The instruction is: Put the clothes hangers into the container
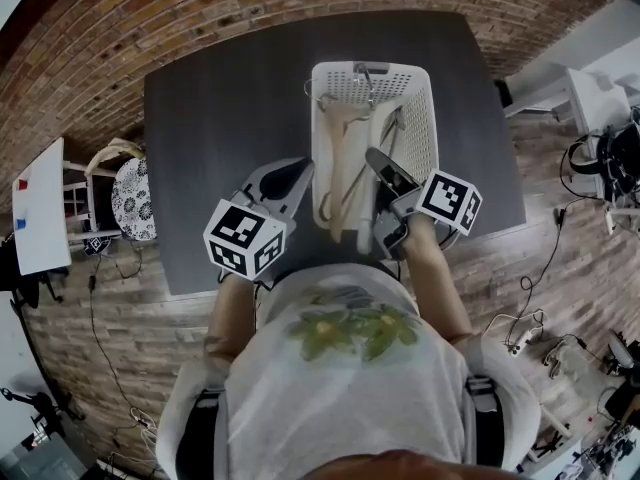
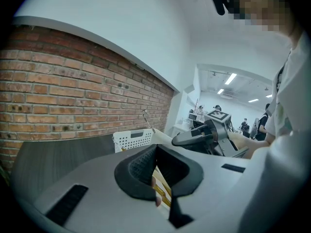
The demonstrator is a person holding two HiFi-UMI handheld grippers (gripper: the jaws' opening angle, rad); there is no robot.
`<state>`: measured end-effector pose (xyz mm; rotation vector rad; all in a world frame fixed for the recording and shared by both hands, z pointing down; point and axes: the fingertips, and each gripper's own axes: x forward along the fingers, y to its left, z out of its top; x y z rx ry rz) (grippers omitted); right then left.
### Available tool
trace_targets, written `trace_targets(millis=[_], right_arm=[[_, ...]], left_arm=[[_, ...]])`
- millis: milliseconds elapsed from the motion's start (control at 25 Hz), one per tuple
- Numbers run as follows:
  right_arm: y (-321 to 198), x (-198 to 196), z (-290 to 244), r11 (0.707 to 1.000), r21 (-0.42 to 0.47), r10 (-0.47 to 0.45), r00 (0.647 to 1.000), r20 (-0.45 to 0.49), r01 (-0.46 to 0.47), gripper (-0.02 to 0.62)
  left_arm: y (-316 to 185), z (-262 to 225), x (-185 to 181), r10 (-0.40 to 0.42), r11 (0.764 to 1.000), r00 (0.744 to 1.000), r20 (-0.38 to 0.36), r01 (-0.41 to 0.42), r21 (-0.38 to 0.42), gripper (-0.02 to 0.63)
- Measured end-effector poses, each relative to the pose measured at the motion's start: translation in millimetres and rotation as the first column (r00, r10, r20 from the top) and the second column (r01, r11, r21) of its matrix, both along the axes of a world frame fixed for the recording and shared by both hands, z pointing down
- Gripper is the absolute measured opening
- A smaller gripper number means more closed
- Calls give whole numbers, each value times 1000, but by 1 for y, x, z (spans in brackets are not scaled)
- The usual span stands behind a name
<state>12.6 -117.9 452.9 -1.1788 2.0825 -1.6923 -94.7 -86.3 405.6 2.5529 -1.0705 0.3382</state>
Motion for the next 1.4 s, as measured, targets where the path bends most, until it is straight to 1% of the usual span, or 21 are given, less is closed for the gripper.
trace_targets(millis=[360, 520, 960, 1120, 1280, 1400], right_arm=[[-12, 0, 15, 999, -34, 4, 1000, -16, -5, 127], [-16, -7, 17, 999, -34, -13, 1000, -22, 12, 129], [-17, -37, 38, 993, -53, -114, 989, -95, 109, 130], [-13, -43, 45, 987, -57, -157, 977, -144, 150, 132], [-8, -48, 55, 976, -72, -215, 958, -188, 205, 132], [-10, -50, 52, 974, -50, -225, 952, -207, 219, 132]], left_arm=[[-10, 6, -1, -1, 1000, 1000, -2, 1, -14, 29], [-15, 7, -2, -2, 1000, 1000, -6, 2, -19, 29], [-22, 13, -9, -17, 999, 1000, -12, 16, -31, 29], [-22, 13, -10, -20, 999, 1000, -14, 20, -32, 29], [-20, 15, -8, -16, 999, 1000, -15, 16, -34, 29], [-20, 15, -7, -13, 999, 1000, -17, 13, -34, 29]])
